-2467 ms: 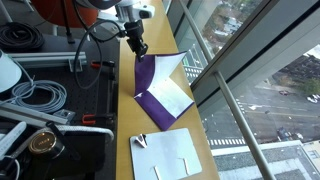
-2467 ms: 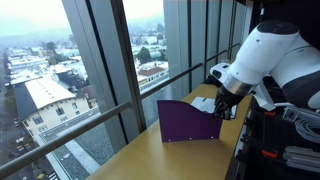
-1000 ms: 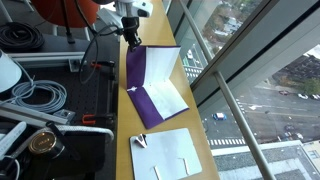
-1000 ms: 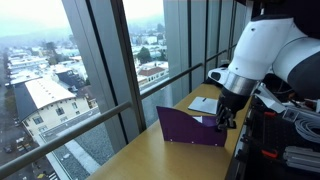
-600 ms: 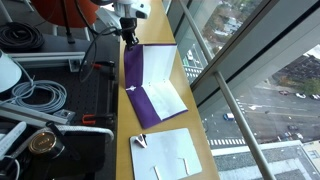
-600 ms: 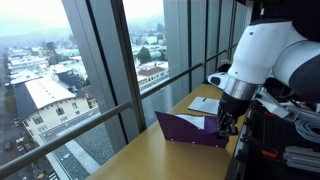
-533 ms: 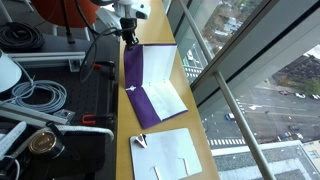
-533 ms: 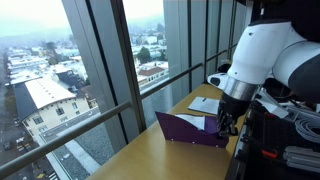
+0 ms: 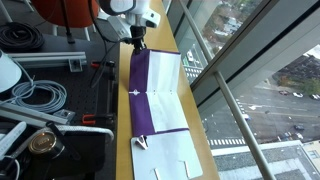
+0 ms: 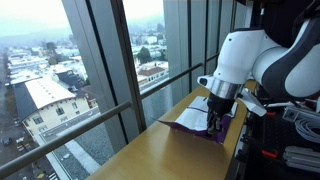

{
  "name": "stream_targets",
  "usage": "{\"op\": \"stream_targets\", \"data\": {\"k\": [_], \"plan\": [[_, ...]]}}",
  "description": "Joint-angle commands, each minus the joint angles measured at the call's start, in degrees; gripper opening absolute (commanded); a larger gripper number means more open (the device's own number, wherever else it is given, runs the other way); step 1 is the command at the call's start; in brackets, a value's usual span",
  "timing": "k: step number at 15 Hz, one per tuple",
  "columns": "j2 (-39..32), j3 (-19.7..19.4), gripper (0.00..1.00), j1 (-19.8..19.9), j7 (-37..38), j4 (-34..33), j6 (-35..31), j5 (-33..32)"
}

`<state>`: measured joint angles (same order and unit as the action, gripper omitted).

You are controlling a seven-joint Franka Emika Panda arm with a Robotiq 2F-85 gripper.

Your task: Open the folder

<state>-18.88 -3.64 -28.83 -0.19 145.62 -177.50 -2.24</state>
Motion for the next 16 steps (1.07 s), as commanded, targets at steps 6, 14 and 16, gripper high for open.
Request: {"op": "stream_targets", "data": {"k": [6,14,16], "plan": [[-5.34,7.73,0.0,9.98,-0.16,-7.47,1.26,-1.7],[-0.98,18.43,0.69,18.92,-1.55,-3.28,2.5,1.27],[2.04,24.38,0.84,24.91,-3.02,-1.32,3.36,3.45]]}}
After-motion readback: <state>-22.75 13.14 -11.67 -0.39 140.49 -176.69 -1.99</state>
